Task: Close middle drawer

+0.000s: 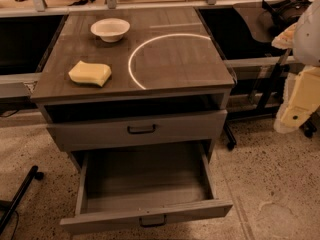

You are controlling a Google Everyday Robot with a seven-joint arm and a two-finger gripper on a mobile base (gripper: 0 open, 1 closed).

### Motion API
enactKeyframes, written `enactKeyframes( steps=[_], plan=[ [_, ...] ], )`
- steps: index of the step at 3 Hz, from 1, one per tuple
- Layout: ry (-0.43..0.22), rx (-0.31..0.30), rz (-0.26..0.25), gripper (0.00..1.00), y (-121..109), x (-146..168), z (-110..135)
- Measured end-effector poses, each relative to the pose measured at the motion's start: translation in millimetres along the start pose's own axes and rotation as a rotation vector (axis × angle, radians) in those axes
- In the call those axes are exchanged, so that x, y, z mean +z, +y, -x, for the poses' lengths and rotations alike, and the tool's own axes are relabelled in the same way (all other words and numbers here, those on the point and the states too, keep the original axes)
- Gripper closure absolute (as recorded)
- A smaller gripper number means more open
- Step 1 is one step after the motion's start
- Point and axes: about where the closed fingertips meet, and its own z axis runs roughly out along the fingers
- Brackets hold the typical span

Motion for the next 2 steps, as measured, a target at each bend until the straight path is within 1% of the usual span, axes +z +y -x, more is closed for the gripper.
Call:
enactKeyframes(
  steps=[1, 2],
  plan=[
    [0.000, 0.000, 0.000, 0.00, 0, 0, 0],
    [-0.022, -0.012, 0.005, 0.00, 5, 11, 2]
  ],
)
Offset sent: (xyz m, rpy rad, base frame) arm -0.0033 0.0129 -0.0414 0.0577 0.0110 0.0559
